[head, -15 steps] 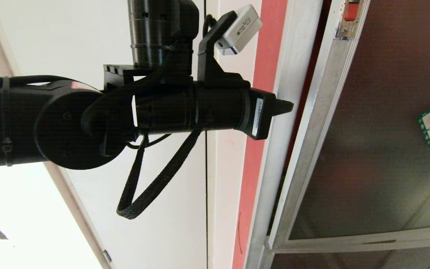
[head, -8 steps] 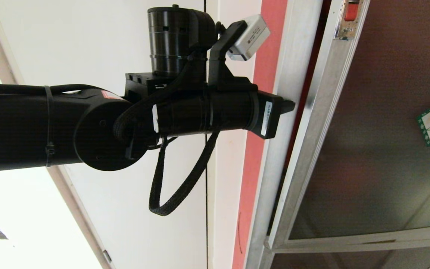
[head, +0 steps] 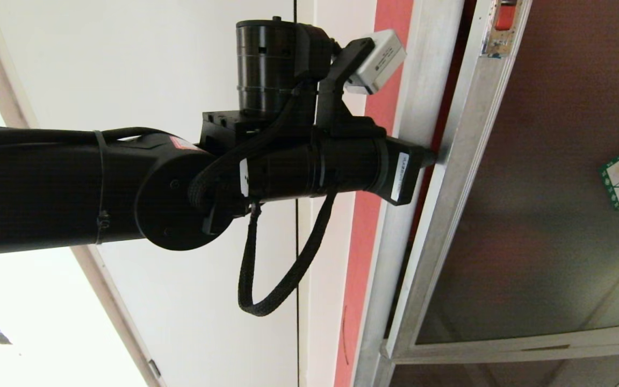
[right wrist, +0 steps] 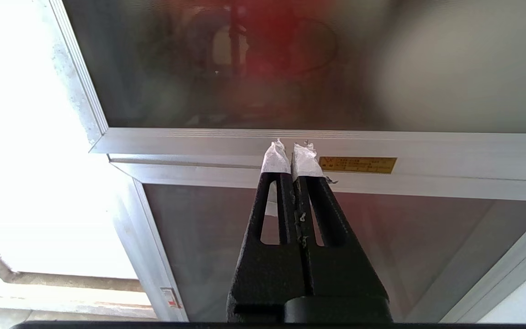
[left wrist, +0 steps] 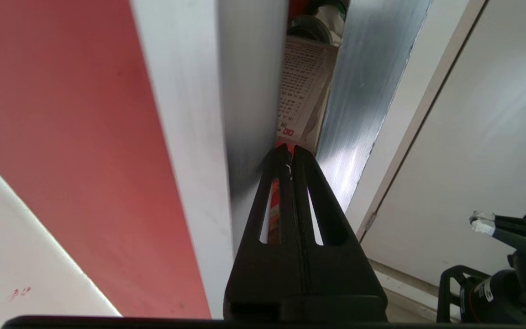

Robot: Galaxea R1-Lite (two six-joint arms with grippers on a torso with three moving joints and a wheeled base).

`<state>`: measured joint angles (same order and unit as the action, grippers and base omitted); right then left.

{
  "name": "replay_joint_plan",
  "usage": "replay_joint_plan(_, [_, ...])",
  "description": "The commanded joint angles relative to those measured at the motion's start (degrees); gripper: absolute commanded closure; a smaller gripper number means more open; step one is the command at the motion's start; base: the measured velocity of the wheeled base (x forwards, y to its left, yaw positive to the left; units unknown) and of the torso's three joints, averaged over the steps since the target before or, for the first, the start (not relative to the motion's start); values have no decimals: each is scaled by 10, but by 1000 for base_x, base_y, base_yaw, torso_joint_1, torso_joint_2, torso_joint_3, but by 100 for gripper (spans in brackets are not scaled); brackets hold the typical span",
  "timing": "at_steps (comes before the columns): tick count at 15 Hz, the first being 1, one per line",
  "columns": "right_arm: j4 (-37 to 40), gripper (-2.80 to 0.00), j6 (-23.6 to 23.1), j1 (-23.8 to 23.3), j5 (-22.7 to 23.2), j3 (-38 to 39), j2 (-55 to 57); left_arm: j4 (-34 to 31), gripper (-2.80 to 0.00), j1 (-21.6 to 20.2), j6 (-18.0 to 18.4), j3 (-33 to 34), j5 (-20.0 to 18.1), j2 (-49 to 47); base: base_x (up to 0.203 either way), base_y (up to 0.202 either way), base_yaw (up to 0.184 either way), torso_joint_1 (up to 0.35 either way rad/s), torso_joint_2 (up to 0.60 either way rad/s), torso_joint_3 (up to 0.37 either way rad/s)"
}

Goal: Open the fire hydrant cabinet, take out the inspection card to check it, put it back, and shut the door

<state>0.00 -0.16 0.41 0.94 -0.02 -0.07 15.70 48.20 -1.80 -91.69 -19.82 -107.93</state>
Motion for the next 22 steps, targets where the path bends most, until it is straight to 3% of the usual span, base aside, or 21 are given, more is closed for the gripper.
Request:
replay_joint_plan(1, [0,0,0,0,0,0,0,1,0,3,0,-8,0,-8,0,0,0,0,0,0])
replay_joint_plan(7, [0,0,0,0,0,0,0,-1,0,20,-1,-3,6,3,0,0,0,0,0,0])
replay_joint_plan(22, [0,0,0,0,0,0,0,-1,0,116,-12,68,-1,65,0,0,0,0,0,0])
